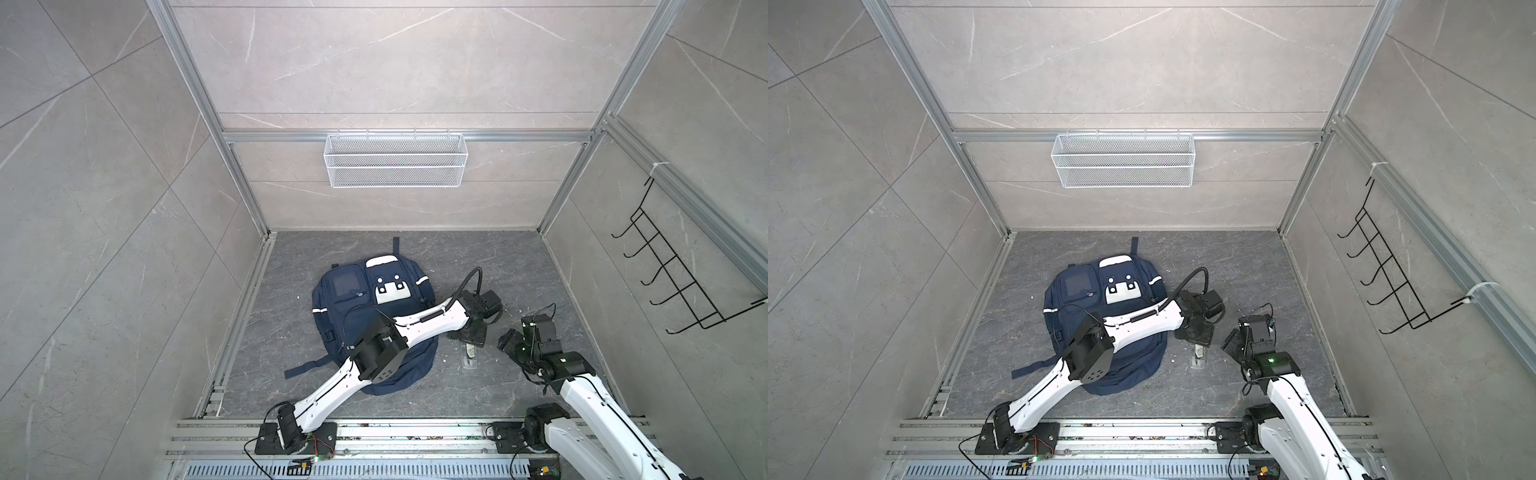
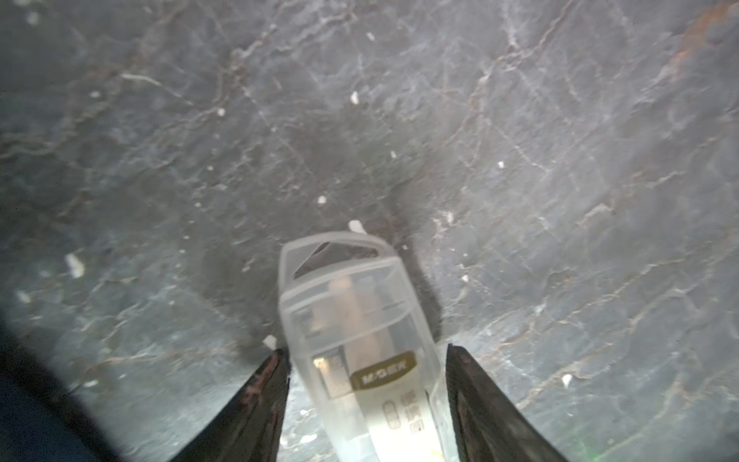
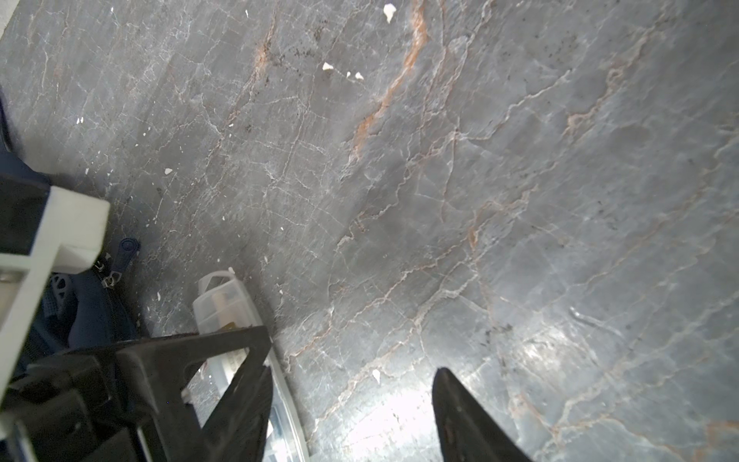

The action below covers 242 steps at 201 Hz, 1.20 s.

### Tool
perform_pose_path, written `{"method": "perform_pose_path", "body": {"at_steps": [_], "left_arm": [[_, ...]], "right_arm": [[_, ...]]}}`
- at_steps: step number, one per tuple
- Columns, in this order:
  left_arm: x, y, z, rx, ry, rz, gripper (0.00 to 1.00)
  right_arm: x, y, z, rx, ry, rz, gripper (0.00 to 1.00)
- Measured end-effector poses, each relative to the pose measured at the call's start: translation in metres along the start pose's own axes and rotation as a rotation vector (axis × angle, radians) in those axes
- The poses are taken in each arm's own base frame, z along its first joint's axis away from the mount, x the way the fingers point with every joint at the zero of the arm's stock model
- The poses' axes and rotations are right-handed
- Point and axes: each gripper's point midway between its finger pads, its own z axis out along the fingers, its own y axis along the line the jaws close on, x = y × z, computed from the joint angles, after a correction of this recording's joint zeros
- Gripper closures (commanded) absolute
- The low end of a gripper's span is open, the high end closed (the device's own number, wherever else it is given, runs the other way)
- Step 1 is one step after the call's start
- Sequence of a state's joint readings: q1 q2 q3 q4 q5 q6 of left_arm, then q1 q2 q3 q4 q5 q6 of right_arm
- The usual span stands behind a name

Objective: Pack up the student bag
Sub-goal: 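Close the left gripper on the pencil case while right gripper draws back, then lift the pencil case with the left gripper toward the backpack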

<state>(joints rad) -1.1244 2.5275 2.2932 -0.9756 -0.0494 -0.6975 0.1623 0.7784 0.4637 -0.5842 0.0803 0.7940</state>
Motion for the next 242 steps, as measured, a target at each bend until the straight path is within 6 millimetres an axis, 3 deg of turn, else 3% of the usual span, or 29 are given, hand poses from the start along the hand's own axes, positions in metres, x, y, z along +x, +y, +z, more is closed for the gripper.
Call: {"method": "perform_pose_path", "body": {"at_steps": [71, 93, 242], "left_arm": [[0.007, -0.001, -0.004, -0.038, -0.002, 0.023, 0.44], [0.008, -0.002, -0.004, -0.037, -0.001, 0.026, 0.51], [0.021, -0.007, -0.003, -0.073, 0.001, 0.064, 0.44]], "right_arm": [[0.000, 0.000, 0.000, 0.002, -0.002, 0.000, 0.34], [0.000, 0.000, 0.000, 0.002, -0.002, 0.000, 0.34], [0.000, 0.000, 0.000, 0.002, -0.002, 0.000, 0.34]]}}
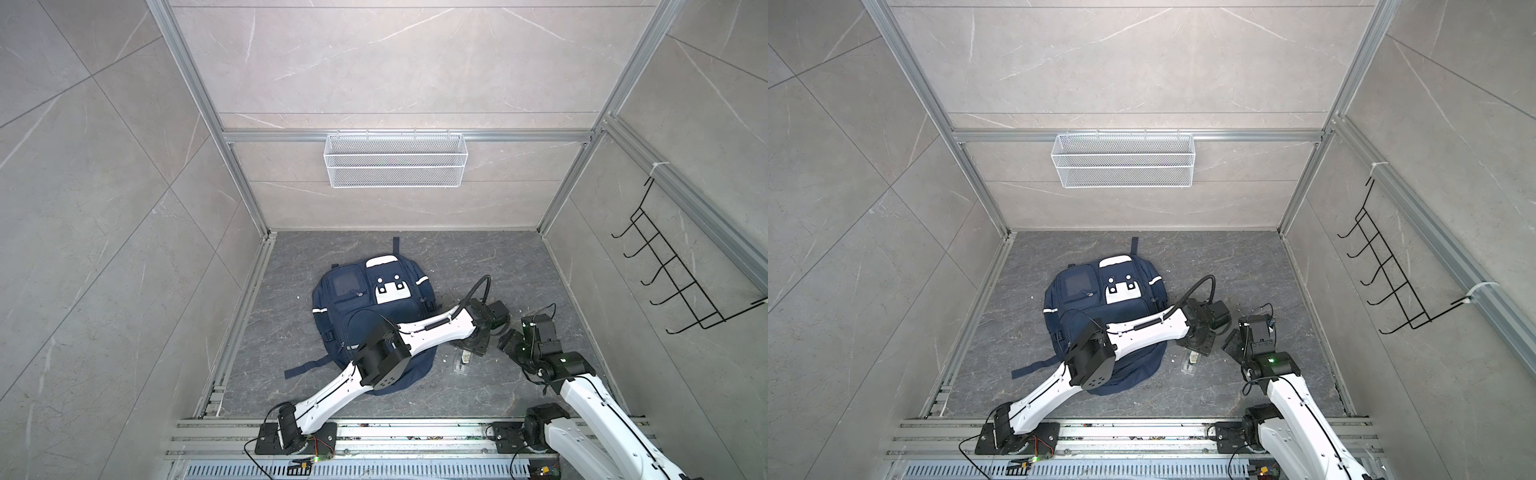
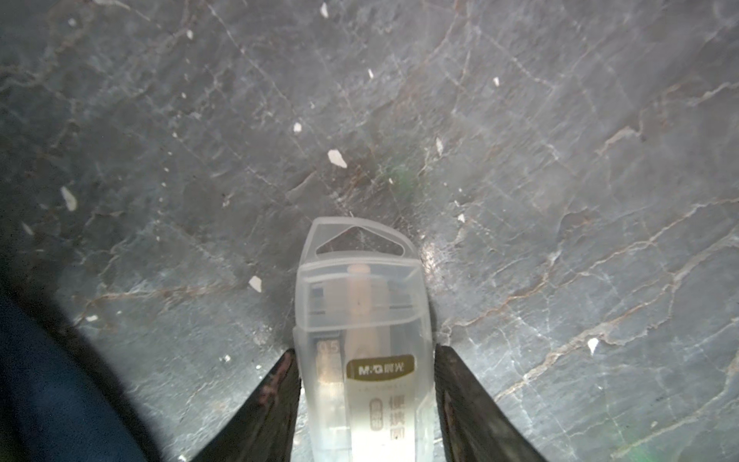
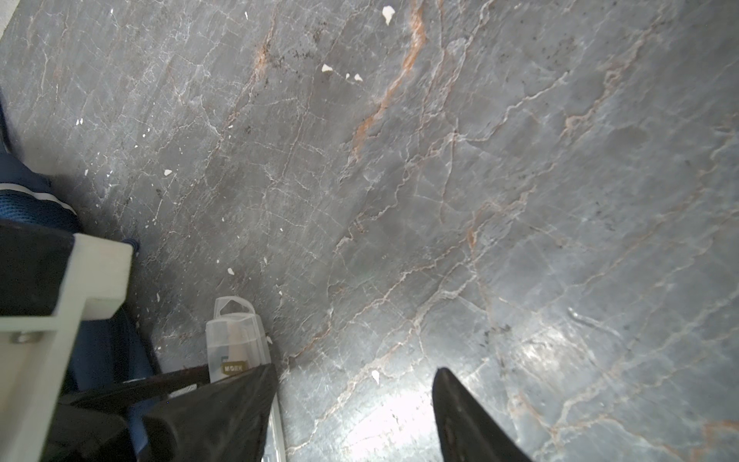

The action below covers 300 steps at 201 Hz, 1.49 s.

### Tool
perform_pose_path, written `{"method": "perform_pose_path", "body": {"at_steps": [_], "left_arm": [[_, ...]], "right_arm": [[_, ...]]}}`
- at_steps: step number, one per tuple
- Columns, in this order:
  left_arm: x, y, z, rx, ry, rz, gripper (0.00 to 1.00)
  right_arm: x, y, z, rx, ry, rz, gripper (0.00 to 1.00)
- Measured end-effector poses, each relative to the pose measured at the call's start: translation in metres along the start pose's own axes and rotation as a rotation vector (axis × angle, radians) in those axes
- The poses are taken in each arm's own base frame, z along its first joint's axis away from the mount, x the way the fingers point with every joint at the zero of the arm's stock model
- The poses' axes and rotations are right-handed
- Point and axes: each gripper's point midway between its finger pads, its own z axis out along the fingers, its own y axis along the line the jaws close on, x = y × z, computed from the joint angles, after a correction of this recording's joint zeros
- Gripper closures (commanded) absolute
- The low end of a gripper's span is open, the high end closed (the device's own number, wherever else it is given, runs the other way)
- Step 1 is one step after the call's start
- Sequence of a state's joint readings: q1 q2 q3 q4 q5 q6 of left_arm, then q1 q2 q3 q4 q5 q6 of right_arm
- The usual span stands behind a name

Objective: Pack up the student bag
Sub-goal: 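Lift the pencil case with the left gripper toward the backpack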

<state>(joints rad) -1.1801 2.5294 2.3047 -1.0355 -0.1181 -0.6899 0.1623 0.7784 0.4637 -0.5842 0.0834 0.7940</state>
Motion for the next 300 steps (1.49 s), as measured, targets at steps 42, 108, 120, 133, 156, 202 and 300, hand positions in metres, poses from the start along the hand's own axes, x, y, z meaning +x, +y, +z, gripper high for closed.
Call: {"method": "perform_pose_path", "body": {"at_steps": [42, 108, 120, 133, 156, 202, 300], "left_arm": [[0.001, 0.003, 0.000, -0.021, -0.005, 0.004, 0.43], [0.003, 0.005, 0.006, -0.045, -0.003, 0.010, 0.41], [0.003, 0.005, 0.006, -0.045, -0.004, 0.010, 0.42], [0.003, 0.005, 0.006, -0.046, -0.007, 0.012, 0.44], [0.003, 0.004, 0.006, -0.048, -0.013, 0.014, 0.47], [0.000, 0.006, 0.006, -0.054, -0.030, 0.013, 0.51], [-0.038, 0.059, -0.049, 0.129, -0.076, -0.153, 0.51]], "right_arm": [[0.000, 0.000, 0.000, 0.000, 0.000, 0.000, 0.34], [0.000, 0.000, 0.000, 0.000, 0.000, 0.000, 0.34], [0.000, 0.000, 0.000, 0.000, 0.000, 0.000, 0.34], [0.000, 0.000, 0.000, 0.000, 0.000, 0.000, 0.34], [0.000, 0.000, 0.000, 0.000, 0.000, 0.000, 0.34], [0.000, 0.000, 0.000, -0.002, 0.002, 0.000, 0.34], [0.009, 0.036, -0.033, -0.293, -0.017, -0.051, 0.34]]}}
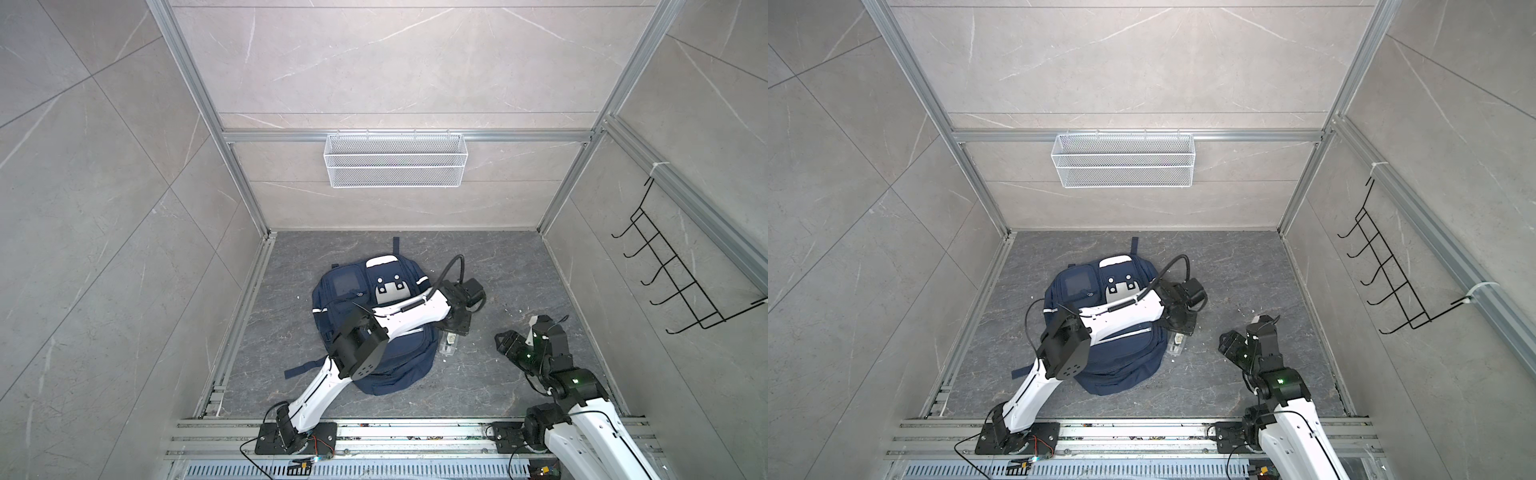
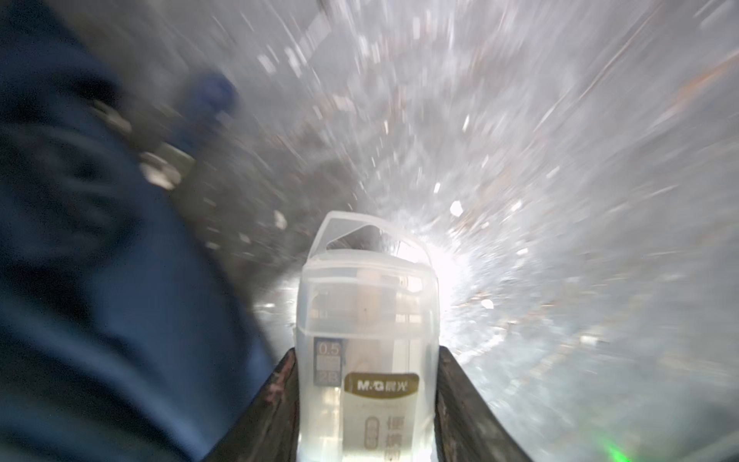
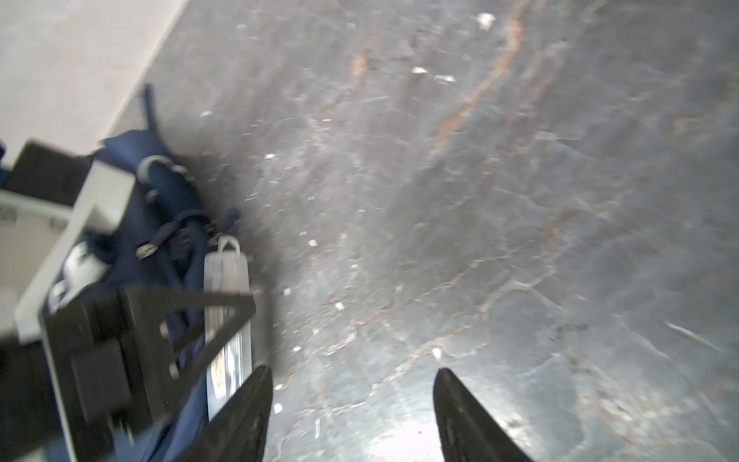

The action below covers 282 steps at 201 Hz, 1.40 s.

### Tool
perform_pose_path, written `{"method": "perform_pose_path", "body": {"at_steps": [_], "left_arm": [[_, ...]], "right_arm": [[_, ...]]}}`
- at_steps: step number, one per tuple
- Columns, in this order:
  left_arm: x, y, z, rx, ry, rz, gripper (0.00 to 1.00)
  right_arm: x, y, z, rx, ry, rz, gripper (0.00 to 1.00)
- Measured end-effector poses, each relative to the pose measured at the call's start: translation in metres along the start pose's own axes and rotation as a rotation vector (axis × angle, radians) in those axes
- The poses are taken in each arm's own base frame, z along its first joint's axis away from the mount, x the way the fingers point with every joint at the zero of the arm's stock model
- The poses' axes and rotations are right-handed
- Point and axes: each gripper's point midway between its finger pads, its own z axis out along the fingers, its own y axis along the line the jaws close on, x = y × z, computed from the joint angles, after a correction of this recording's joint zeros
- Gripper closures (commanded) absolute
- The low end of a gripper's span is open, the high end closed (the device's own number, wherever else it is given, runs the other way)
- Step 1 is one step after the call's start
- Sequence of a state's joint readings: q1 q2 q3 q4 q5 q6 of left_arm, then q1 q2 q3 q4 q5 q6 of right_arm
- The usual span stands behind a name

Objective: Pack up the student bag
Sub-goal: 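Lift the pencil case with the left gripper toward the backpack, then hold the case by the backpack with the left gripper while right gripper approaches it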

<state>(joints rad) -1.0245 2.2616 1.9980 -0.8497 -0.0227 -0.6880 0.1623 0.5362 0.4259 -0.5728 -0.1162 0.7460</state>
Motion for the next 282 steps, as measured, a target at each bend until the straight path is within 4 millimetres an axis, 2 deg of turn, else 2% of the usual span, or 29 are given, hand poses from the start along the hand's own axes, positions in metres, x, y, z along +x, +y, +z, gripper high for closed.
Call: {"method": "perform_pose_path", "body": {"at_steps": [19, 39, 70, 112, 186, 242, 282], "left_arm": [[-0.015, -0.002, -0.019, 0.077, -0.034, -0.027, 0.51], [-0.019, -0.010, -0.030, 0.150, -0.043, -0.037, 0.51], [-0.010, -0.021, -0.029, 0.226, -0.013, -0.045, 0.51], [0.000, -0.026, -0.024, 0.277, 0.025, -0.065, 0.51], [-0.001, -0.033, -0.035, 0.334, 0.005, -0.095, 0.51], [-0.002, -0.037, -0.038, 0.356, 0.007, -0.098, 0.51], [0.002, -0.036, -0.043, 0.366, 0.006, -0.104, 0.51]], "right_arm": [[0.007, 0.018, 0.000, -0.102, 0.041, -0.024, 0.34], [0.018, 0.033, 0.003, -0.202, 0.104, -0.038, 0.34], [0.030, 0.053, 0.006, -0.329, 0.183, -0.046, 0.33], [0.029, 0.078, 0.006, -0.453, 0.219, -0.041, 0.36], [0.028, 0.090, 0.012, -0.517, 0.249, -0.030, 0.41], [0.036, 0.092, 0.018, -0.518, 0.276, -0.042, 0.44], [0.037, 0.089, 0.025, -0.496, 0.283, -0.034, 0.50]]}}
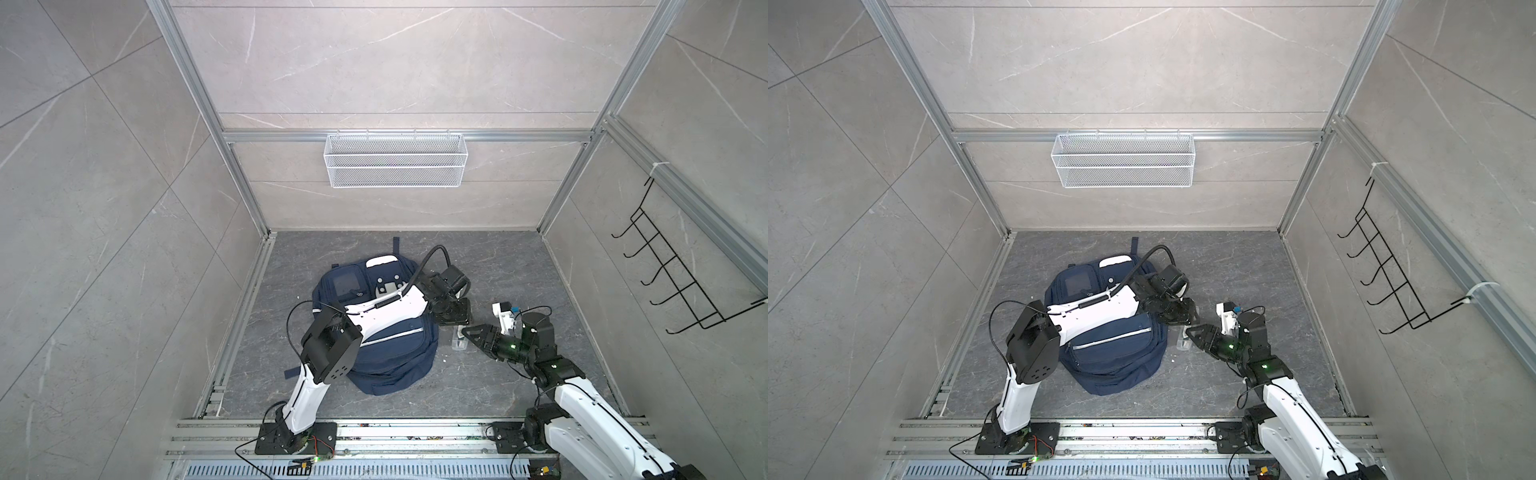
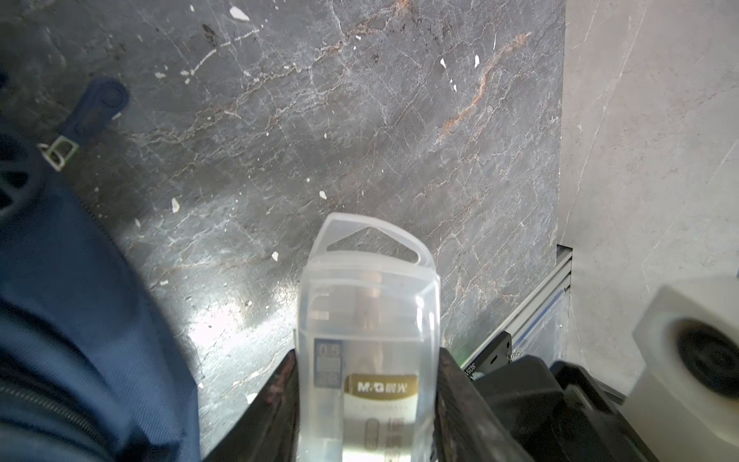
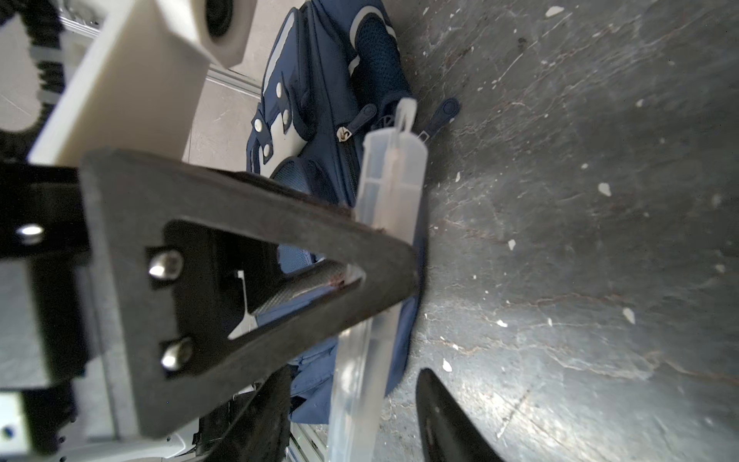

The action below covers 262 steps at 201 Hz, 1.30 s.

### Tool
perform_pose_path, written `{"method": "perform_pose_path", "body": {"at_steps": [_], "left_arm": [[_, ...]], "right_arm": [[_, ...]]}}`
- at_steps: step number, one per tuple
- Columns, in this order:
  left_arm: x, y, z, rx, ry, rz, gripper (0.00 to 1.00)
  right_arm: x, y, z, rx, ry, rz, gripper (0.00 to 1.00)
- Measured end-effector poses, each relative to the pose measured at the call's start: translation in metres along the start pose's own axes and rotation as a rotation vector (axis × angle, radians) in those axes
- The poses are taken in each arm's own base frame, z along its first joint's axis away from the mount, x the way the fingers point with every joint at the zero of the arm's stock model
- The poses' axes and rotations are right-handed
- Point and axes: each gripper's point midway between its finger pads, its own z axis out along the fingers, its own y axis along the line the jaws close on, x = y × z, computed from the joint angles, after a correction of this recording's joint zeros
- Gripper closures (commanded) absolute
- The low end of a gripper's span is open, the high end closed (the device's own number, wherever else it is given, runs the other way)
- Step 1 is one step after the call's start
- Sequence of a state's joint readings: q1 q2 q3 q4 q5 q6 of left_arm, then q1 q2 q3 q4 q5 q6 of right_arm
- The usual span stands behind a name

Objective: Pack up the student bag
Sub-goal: 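Hold the case by the backpack with the left gripper while right gripper approaches it, then close the right gripper on the clear case while left gripper releases it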

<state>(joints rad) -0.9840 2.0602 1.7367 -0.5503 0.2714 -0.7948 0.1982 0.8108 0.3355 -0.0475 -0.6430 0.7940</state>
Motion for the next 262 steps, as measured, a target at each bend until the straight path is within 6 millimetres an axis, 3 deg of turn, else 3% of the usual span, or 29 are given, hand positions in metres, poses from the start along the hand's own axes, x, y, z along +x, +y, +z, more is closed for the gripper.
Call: {"method": "perform_pose_path", "body": {"at_steps": [83, 155, 191, 220, 262], "left_arm": [[0.003, -0.003, -0.005, 0.015, -0.010, -0.004, 0.51], [0.004, -0.002, -0.005, 0.011, -0.015, -0.006, 0.51], [0.006, 0.001, -0.009, -0.017, -0.020, 0.010, 0.35], [0.006, 0.009, -0.029, -0.086, -0.051, 0.049, 0.30], [0.010, 0.035, -0.087, -0.259, -0.154, 0.169, 0.32]], "right_arm": [[-0.003, -0.001, 0.012, -0.007, 0.011, 0.014, 0.60], [-0.001, 0.003, 0.016, -0.009, 0.018, 0.011, 0.83], [0.001, 0.005, 0.016, -0.010, 0.020, 0.004, 0.86], [0.003, 0.006, 0.014, -0.006, 0.018, 0.002, 0.86], [0.006, 0.011, 0.010, -0.014, 0.014, -0.012, 0.87]]}}
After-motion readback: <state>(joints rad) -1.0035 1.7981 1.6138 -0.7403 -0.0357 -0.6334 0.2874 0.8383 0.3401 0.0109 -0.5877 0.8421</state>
